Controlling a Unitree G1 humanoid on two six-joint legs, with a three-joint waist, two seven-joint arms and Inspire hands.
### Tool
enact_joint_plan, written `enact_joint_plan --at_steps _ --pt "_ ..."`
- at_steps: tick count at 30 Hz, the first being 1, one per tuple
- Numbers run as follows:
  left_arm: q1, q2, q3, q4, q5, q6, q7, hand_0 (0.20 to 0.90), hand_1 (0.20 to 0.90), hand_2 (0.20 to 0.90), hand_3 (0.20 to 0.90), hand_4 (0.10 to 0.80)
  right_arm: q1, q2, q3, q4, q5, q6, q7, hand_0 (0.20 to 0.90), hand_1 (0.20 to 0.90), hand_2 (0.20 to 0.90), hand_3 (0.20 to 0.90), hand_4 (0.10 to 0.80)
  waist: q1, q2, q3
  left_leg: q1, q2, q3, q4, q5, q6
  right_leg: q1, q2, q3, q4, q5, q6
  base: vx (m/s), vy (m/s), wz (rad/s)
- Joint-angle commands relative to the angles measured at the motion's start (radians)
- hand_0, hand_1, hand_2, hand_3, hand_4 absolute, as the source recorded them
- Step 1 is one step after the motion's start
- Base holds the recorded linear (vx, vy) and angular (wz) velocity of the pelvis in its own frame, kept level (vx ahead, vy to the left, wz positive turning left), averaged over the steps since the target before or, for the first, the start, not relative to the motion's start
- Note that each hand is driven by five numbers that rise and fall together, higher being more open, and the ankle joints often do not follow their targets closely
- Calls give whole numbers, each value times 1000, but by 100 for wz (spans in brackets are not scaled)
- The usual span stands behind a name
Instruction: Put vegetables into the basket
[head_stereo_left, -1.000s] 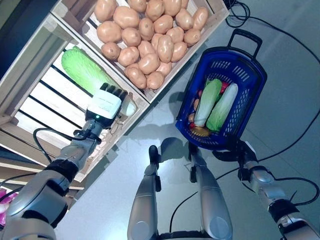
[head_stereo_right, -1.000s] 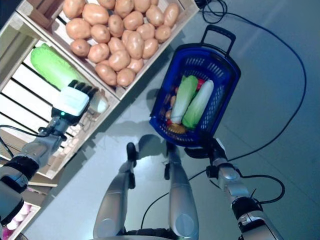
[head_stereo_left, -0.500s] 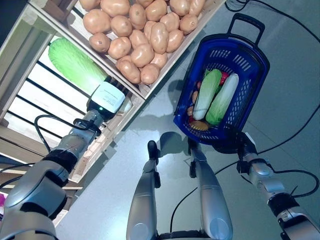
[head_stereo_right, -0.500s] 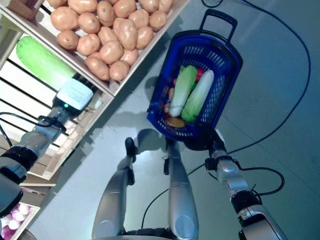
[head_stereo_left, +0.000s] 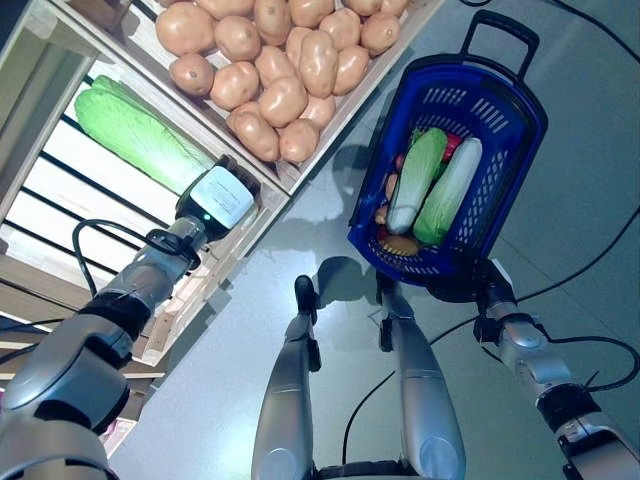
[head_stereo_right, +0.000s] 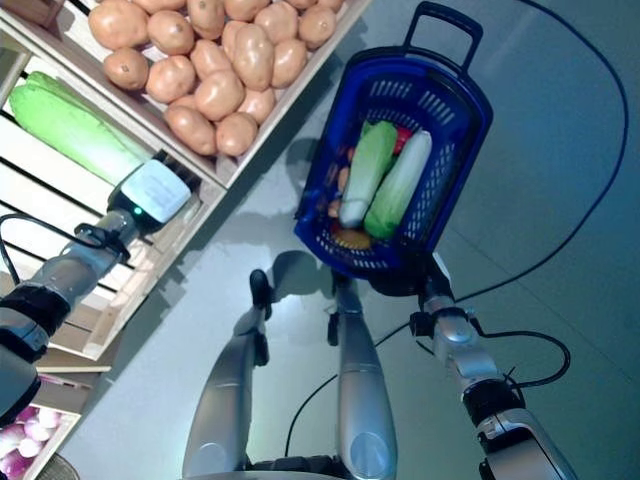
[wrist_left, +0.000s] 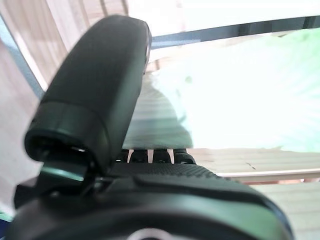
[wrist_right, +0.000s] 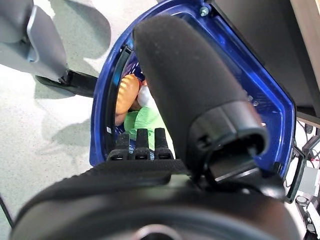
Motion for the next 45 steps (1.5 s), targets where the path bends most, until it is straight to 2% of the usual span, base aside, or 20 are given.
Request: enact_joint_plan --at_steps 1,2,3,4,12,23,26,30,34,36,37,41,45 --pt "-21 94 56 -35 34 2 80 900 900 900 900 800 41 -68 -35 -98 35 -66 -45 900 900 900 900 800 -14 -7 -4 -79 -1 9 108 -32 -26 31 -12 2 124 -111 61 0 0 0" --pt "-21 95 55 -39 32 3 84 900 900 900 900 800 46 -69 -36 -106 32 -65 -46 900 900 900 900 800 -14 -7 -4 -80 -1 8 111 -33 -25 29 -12 2 128 -112 61 0 0 0" --pt "-22 97 55 -42 23 5 91 627 627 627 627 618 50 -69 -36 -113 30 -64 -50 900 900 900 900 800 -14 -8 -4 -80 -1 9 113 -36 -23 28 -12 2 133 -114 62 0 0 0" --pt "-24 99 58 -38 16 2 99 300 300 300 300 400 52 -69 -36 -117 28 -66 -51 900 900 900 900 800 -15 -9 -4 -79 0 10 115 -38 -22 27 -11 3 136 -116 62 5 22 -3" --pt "-25 103 69 7 -64 24 157 300 300 300 300 400 51 -69 -37 -113 34 -71 -40 900 900 900 900 800 -12 -15 -4 -65 -1 7 107 -37 -21 40 -9 -1 124 -110 65 0 0 0" --pt "2 110 164 53 -286 104 316 300 300 300 300 400 62 -67 -49 -106 45 -83 -30 900 900 900 900 800 3 -24 -4 -16 -10 -4 68 -26 -15 85 2 -5 96 -103 66 -25 0 0" --pt "7 105 194 60 -291 100 348 300 300 300 300 400 65 -59 -45 -108 47 -82 -33 900 900 900 900 800 7 -27 -4 12 -14 -7 49 -23 -13 110 0 -10 79 -101 68 -10 -8 1" --pt "16 109 207 60 -296 63 366 300 300 300 300 400 68 -46 -50 -90 49 -75 -22 900 900 900 900 800 9 -26 -4 83 -18 -8 -3 -13 -16 175 -6 -12 31 -86 77 -2 8 -2" --pt "70 103 257 20 -355 -2 411 300 300 300 300 400 78 -27 -57 -70 51 -70 0 900 900 900 900 800 20 -23 -4 194 -25 3 -76 -5 -14 272 -17 -28 -28 -65 93 2 1 -2" --pt "90 95 274 1 -384 -8 429 300 300 300 300 400 83 -19 -58 -66 53 -69 2 900 900 900 900 800 24 -21 -4 229 -29 3 -96 -5 -13 303 -19 -30 -40 -65 94 30 -17 0" --pt "114 89 302 -28 -416 -42 443 300 300 300 300 400 100 -3 -60 -63 50 -71 6 900 900 900 900 800 29 -20 -4 289 -35 0 -109 -15 -11 357 -24 -35 -48 -74 98 52 -48 2" --pt "181 71 350 -97 -474 -97 454 300 300 300 300 400 140 20 -65 -68 57 -73 15 900 900 900 900 800 35 -17 -44 361 -43 -8 -148 -14 -8 430 -33 -46 -83 -71 101 77 -53 0" --pt "295 20 429 -196 -643 -183 430 300 300 300 300 400 201 73 -75 -68 44 -73 6 900 900 900 900 800 47 -7 -128 465 -40 -22 -221 -9 -16 553 -43 -64 -157 -74 101 150 -56 1"
